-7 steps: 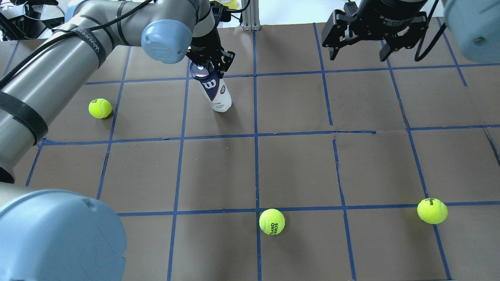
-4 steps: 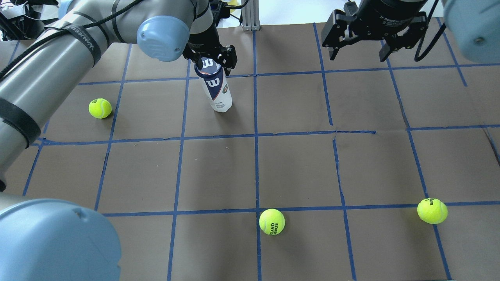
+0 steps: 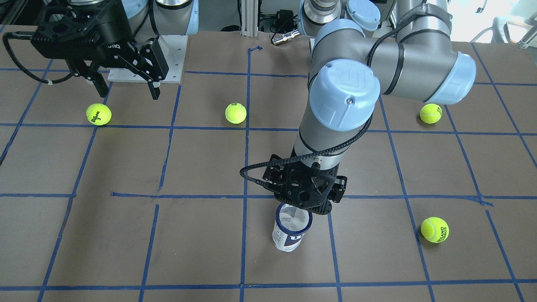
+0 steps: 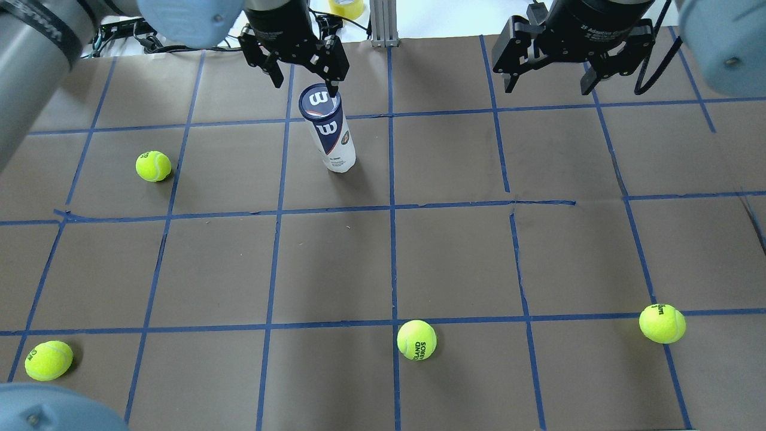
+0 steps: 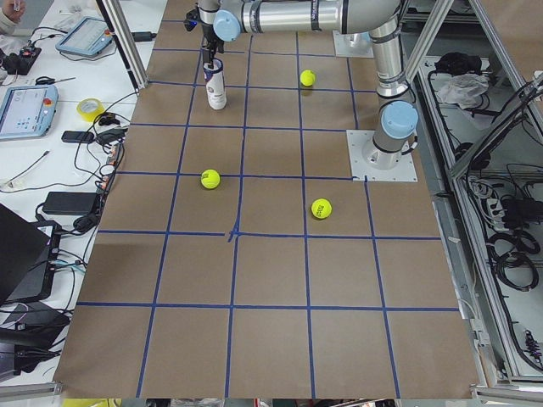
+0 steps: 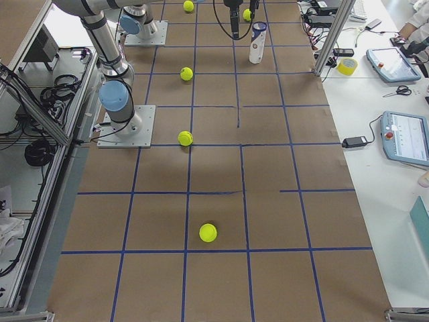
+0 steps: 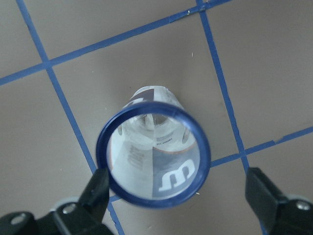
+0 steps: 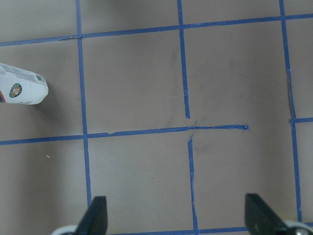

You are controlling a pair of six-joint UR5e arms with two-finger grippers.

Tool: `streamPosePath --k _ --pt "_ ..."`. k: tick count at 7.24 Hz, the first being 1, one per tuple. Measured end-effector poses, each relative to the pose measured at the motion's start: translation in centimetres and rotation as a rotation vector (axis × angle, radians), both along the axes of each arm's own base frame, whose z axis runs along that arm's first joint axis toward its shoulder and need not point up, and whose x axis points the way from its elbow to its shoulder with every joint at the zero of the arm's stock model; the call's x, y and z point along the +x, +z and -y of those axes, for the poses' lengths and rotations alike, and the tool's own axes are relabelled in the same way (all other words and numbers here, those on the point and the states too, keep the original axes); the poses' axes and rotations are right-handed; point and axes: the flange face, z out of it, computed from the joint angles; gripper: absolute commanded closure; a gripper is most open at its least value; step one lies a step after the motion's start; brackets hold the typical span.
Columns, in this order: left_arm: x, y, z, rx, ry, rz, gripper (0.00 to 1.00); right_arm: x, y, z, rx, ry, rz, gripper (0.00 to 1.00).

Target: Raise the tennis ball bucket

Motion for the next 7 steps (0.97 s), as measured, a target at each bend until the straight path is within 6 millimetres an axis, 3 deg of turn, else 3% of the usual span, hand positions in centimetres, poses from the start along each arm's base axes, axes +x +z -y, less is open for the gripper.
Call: streamPosePath --k 2,3,5,7 --pt "4.7 5.0 -2.4 0.005 0.075 0.005 0.00 0.0 -0.1 0.0 0.001 0.000 0.001 0.00" --pt "7.0 6.4 -3.7 0.006 0.114 0.003 0.00 0.0 -0.1 0.0 0.001 0.000 0.001 0.00" --pt "11.3 5.7 -6.2 0.040 0.187 0.008 0.00 0.0 -0.1 0.1 0.001 -0.001 0.002 0.00" --pt "12.9 4.5 -8.5 0.056 0.219 0.012 0.00 0.0 -0.1 0.1 0.000 -0.001 0.003 0.00"
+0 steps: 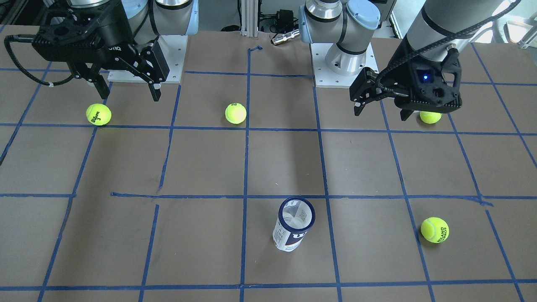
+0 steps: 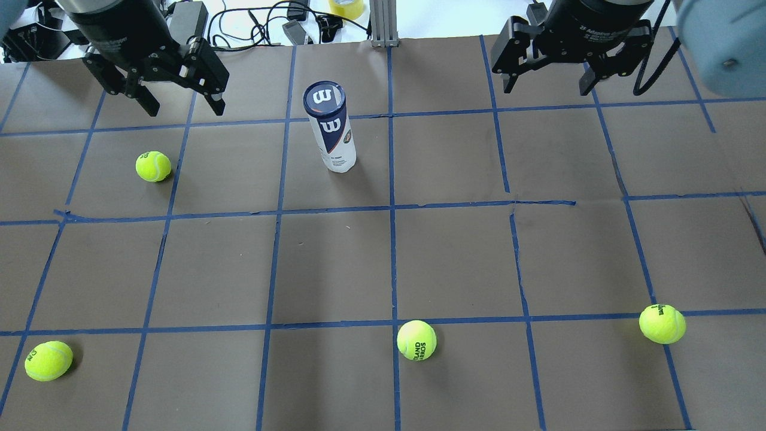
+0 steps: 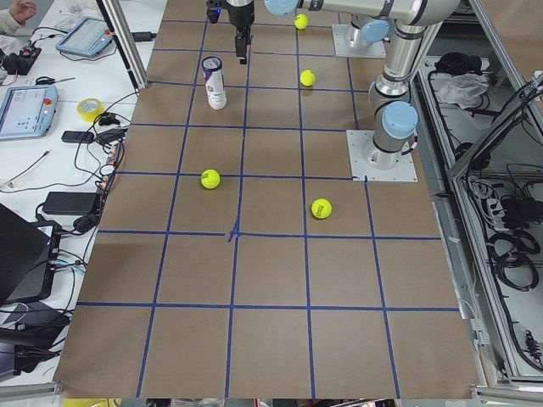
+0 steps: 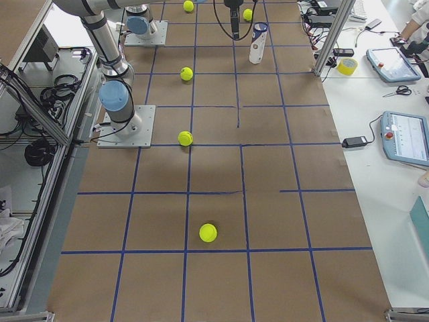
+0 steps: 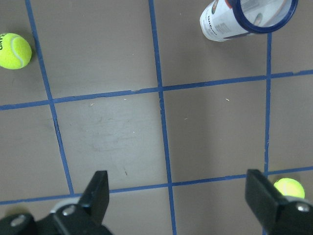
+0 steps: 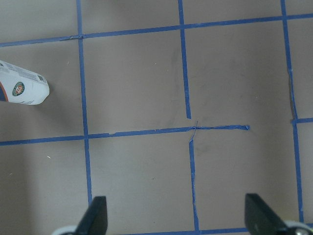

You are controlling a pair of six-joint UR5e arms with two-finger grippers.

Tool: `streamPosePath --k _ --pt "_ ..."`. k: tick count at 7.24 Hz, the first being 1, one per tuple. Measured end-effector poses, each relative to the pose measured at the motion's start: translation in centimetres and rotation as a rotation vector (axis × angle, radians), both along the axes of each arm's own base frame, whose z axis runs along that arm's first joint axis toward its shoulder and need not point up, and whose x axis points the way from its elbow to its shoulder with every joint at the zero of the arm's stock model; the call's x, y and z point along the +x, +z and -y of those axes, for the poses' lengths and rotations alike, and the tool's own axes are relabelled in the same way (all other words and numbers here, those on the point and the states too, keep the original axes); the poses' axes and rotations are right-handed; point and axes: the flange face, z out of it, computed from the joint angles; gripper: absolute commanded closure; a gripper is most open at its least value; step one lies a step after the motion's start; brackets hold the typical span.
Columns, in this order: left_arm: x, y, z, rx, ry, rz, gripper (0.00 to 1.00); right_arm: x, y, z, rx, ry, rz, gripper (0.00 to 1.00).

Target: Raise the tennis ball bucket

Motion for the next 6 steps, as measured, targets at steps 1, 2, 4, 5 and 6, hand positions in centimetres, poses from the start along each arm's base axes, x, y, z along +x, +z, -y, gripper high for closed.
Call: streamPosePath --k 1,2,4,5,6 --pt "0.3 -0.5 -0.6 0.007 0.007 0.002 0.00 0.0 0.0 0.0 0.000 0.000 -0.001 0.00" --pt "0.5 -0.8 -1.0 0.011 0.011 0.002 0.00 0.0 0.0 0.0 0.000 0.000 -0.001 0.00" --pt "0.7 -0.6 -1.7 0.008 0.009 0.004 0.00 0.0 0.0 0.0 0.000 0.000 0.000 0.00" --pt "0.7 -0.5 -1.8 0.007 0.009 0.004 0.00 0.0 0.0 0.0 0.000 0.000 0.000 0.00" --pt "0.8 -0.5 -1.9 0.007 0.010 0.004 0.00 0.0 0.0 0.0 0.001 0.000 -0.001 0.00"
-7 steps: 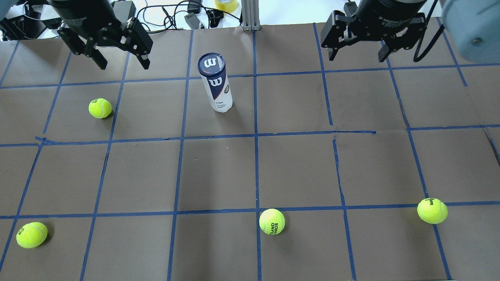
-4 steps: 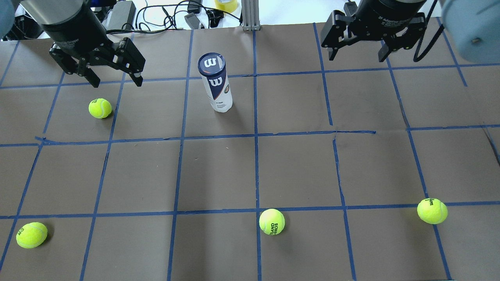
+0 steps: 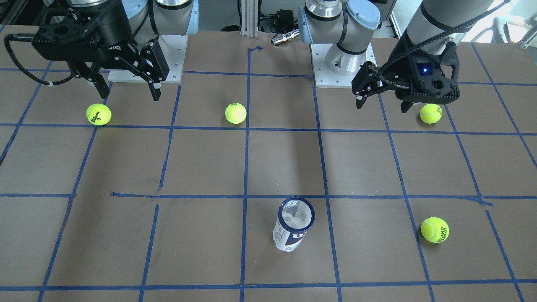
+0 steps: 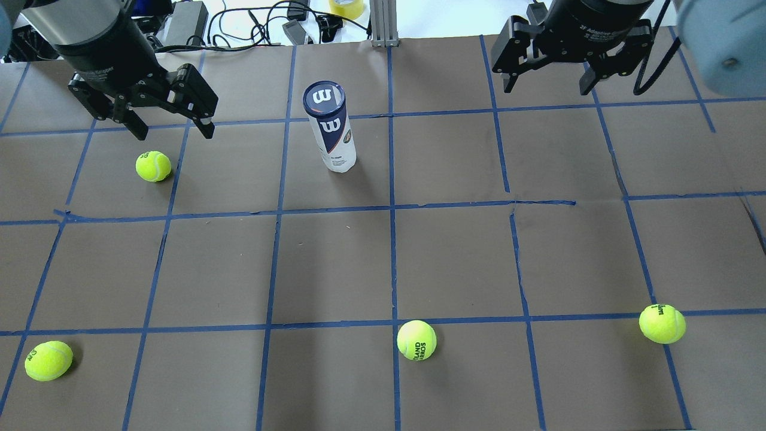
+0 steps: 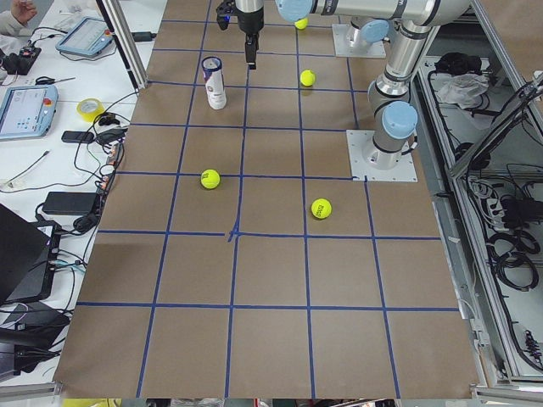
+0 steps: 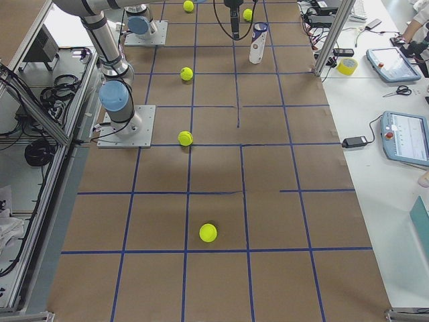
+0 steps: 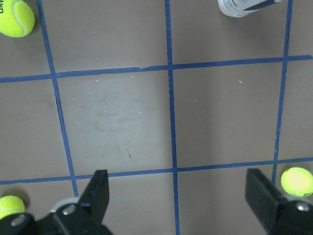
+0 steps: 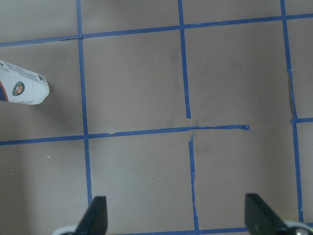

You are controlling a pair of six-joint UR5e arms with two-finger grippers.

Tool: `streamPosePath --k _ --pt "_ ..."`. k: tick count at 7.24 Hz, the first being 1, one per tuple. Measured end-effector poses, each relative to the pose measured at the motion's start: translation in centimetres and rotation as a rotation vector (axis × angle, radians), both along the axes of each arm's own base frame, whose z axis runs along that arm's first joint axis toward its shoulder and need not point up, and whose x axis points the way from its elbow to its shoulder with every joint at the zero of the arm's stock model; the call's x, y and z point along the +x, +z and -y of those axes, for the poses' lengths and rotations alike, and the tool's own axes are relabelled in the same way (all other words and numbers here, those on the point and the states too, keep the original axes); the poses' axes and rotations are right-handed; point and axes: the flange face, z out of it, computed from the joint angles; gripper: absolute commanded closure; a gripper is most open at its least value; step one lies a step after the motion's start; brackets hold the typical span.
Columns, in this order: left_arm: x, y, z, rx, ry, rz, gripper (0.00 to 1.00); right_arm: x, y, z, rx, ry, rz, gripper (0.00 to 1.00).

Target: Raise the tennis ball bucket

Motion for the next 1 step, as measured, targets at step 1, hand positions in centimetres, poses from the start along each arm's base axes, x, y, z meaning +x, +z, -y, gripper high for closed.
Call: streamPosePath --k 1 --pt "0.04 0.08 -0.11 0.000 0.001 0.000 0.00 0.00 0.02 -0.02 0.000 0.000 0.000 0.00"
